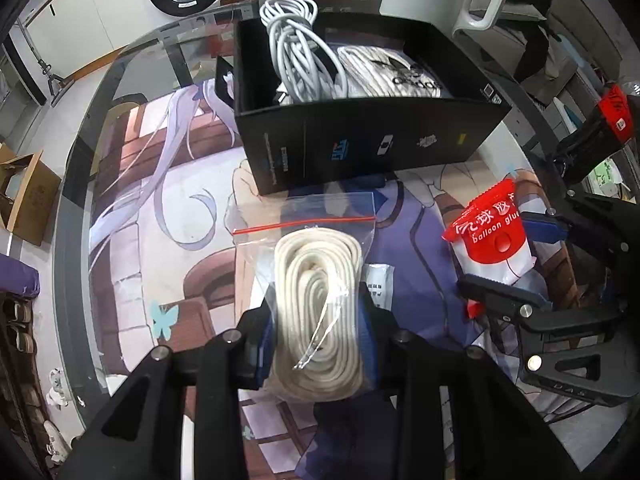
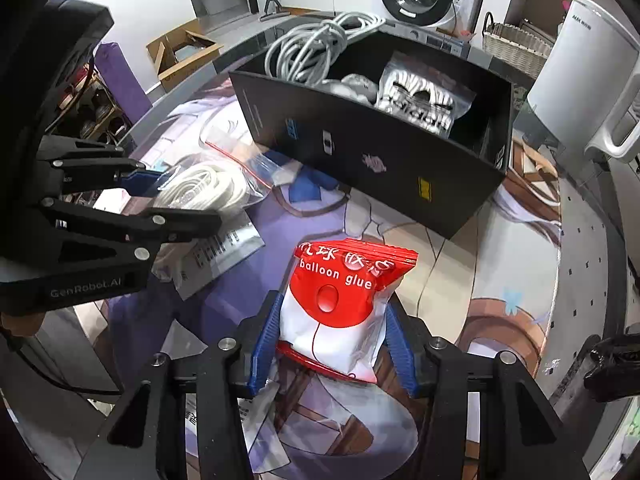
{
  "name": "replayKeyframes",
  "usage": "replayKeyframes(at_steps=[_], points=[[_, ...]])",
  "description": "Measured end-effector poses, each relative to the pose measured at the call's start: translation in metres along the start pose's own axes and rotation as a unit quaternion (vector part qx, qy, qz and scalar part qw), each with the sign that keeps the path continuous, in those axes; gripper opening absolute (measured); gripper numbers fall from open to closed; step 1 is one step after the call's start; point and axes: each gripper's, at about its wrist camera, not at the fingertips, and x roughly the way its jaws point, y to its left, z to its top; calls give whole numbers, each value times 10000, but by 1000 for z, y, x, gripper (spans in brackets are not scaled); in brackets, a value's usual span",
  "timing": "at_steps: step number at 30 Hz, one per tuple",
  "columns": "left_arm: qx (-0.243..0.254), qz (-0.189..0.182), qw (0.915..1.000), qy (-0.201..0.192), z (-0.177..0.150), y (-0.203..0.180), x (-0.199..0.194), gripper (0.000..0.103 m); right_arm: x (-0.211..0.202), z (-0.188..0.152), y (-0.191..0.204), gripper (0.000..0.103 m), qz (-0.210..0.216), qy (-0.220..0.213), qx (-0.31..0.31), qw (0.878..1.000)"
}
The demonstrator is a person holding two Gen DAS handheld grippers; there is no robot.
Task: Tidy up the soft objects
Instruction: 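Lift the rope bag with the left gripper while the right gripper lifts the balloon glue pack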
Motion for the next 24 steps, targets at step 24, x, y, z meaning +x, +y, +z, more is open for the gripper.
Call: replayKeyframes(at_steps=[24], points=[[403,431,9617,-2677,-3,-14,-111,33,-115,9,11,50,-316,-2449,117,9690]])
